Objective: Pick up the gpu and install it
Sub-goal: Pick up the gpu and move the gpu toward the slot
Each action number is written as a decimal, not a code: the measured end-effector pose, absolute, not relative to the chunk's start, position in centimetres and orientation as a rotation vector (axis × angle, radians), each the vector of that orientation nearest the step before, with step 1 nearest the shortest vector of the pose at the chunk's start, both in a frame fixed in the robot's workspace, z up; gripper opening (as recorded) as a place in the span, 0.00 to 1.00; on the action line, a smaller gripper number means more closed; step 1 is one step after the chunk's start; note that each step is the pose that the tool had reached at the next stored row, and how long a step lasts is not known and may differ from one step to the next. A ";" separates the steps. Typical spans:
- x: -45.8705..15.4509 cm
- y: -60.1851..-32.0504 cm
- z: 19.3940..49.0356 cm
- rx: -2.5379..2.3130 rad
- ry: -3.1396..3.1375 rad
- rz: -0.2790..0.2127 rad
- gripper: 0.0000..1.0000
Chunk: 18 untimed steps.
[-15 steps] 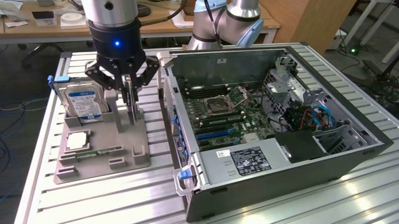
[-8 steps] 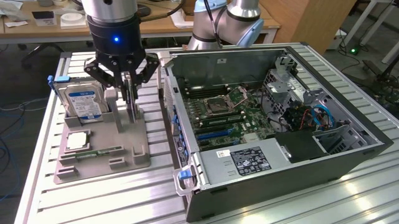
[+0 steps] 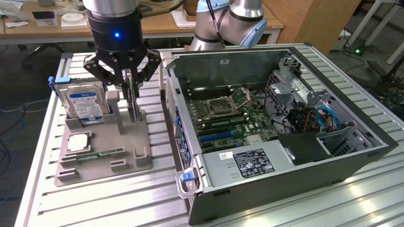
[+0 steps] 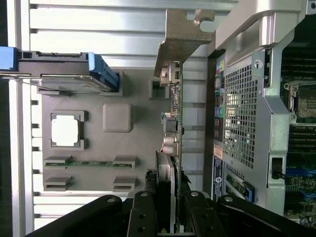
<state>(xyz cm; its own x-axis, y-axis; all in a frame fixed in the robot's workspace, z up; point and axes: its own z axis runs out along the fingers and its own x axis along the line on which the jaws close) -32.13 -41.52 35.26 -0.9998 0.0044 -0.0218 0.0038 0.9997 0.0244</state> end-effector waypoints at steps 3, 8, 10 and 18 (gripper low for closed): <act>-32.1 -41.5 35.5 0.006 3.120 0.038 0.27; -32.1 -41.5 36.0 0.006 3.119 0.038 0.27; -32.1 -41.5 36.2 0.006 3.120 0.038 0.27; -32.1 -41.5 36.8 0.006 3.120 0.038 0.27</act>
